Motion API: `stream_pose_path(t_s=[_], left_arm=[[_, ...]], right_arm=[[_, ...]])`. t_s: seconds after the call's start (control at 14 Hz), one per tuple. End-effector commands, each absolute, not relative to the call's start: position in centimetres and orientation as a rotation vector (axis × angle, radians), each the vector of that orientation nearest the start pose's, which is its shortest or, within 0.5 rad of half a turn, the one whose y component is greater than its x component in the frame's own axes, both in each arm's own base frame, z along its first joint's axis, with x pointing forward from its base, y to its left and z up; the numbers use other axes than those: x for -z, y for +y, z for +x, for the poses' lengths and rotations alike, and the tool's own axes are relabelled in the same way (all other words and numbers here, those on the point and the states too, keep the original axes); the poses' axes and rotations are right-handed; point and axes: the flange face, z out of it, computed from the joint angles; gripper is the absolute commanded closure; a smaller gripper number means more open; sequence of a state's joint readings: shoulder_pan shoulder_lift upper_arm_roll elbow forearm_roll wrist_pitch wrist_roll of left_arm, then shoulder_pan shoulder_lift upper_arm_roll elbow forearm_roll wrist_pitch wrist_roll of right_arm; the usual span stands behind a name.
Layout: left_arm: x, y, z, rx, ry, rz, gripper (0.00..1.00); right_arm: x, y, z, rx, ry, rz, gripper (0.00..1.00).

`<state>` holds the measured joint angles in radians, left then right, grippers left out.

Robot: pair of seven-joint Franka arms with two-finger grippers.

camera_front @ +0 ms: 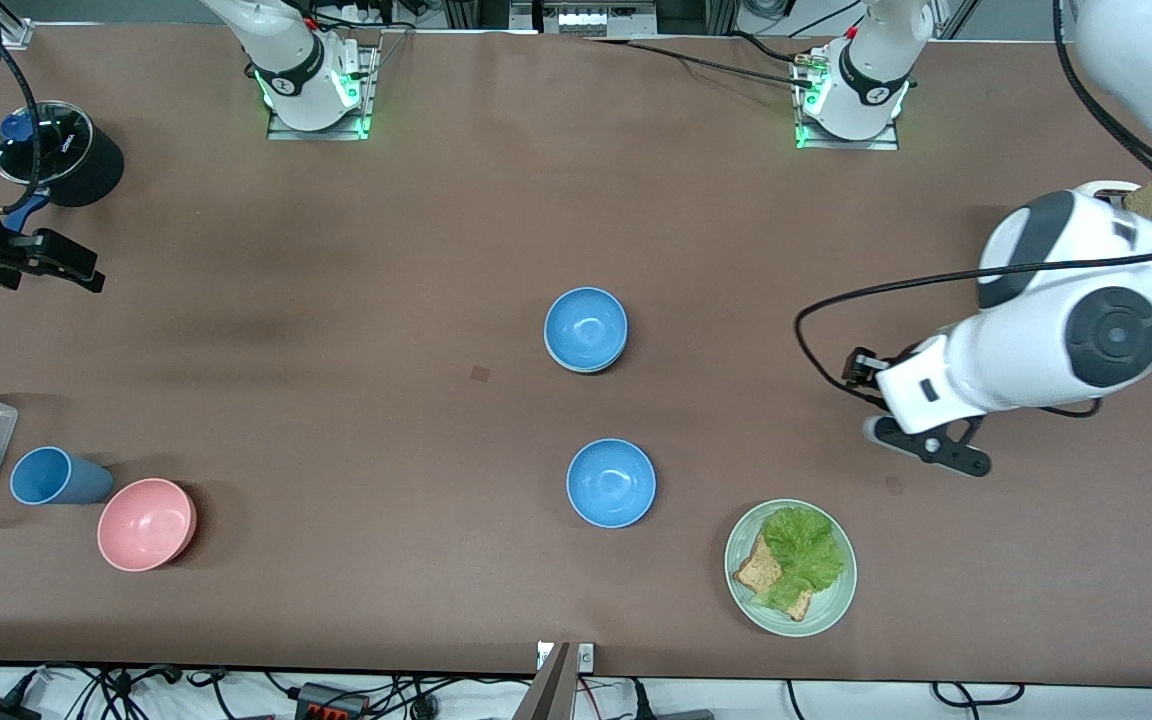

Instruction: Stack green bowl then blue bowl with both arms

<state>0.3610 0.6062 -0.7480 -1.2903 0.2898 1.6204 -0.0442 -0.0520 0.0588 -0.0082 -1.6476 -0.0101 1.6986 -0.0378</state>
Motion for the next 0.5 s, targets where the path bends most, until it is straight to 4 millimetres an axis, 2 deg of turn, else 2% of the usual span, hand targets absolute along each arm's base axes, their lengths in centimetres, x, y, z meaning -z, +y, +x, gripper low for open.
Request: stream_pose_path(t_s=[0.0,0.07,0.21,0.36,0.43], left_arm=[[-48.2,-8.9,66.4,-0.265,0.476,-3.179,0.00],[-49.2,-8.8,66.0,-0.261,0.471,-3.167,0.00],[-52.7,-9.5,64.3,-0.190,0.455,-3.131,0.00],[-53.4,-6.9,63.4,-0.196,0.341,-3.146,0.00],[-53.6,-4.8,63.1,-0.212,0.265,-3.182,0.00]], right_arm=[[-57.3,-3.7,57.2,0.006,0.034,-3.154,0.00],[-57.2,-3.7,57.2,0.006,0.034,-3.154,0.00],[-57.3,-3.7,57.2,0.013,0.034,-3.154,0.00],[-57.4,-3.7,57.2,0.016,0.031,-3.157,0.00],[-57.4,-3.7,57.2,0.016,0.033,-3.157,0.00]])
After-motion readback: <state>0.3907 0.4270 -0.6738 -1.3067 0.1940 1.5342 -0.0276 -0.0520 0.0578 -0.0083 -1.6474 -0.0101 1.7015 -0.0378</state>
